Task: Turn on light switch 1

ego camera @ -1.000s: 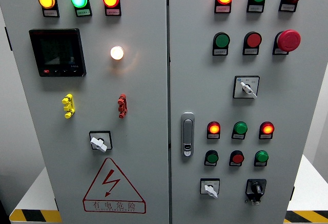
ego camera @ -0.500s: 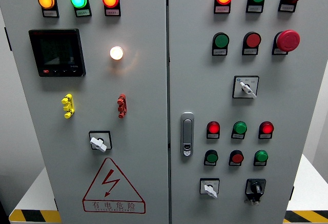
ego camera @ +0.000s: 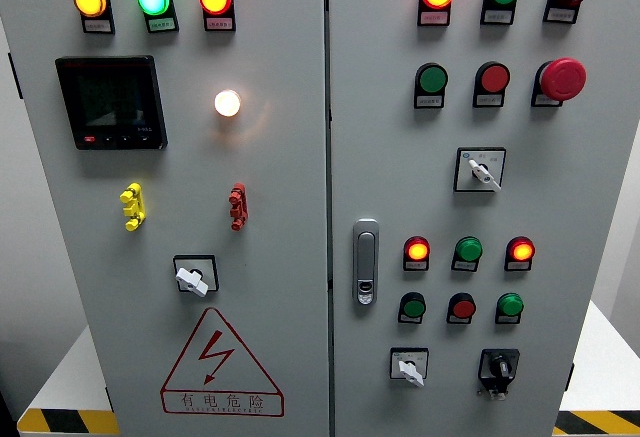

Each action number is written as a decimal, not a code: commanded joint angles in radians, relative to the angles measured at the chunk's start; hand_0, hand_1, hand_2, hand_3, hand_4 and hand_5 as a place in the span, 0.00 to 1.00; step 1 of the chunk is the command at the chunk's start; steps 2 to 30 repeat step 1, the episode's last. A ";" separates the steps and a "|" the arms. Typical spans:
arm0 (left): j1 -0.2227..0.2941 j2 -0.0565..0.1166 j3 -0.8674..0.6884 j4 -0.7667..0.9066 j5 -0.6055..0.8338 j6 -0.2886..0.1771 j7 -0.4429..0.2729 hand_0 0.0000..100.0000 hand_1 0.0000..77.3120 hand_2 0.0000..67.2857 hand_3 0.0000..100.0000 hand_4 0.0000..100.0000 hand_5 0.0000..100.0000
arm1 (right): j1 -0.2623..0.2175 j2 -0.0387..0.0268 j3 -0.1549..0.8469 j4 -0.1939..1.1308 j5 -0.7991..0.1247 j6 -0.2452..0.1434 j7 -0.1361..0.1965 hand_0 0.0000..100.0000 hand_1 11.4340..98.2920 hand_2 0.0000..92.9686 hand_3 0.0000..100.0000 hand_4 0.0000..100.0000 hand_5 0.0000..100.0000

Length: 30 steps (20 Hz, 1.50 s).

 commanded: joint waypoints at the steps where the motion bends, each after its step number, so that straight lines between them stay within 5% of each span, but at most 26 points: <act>1: -0.002 -0.014 0.002 0.000 0.005 0.001 0.007 0.00 0.03 0.00 0.00 0.00 0.00 | 0.000 -0.0015 0.000 0.001 0.000 -0.001 0.000 0.00 0.09 0.00 0.19 0.19 0.11; 30: -0.002 -0.014 0.002 0.000 0.005 0.001 0.007 0.00 0.03 0.00 0.00 0.00 0.00 | 0.000 -0.0015 0.000 0.001 0.000 -0.001 0.000 0.00 0.09 0.00 0.19 0.19 0.11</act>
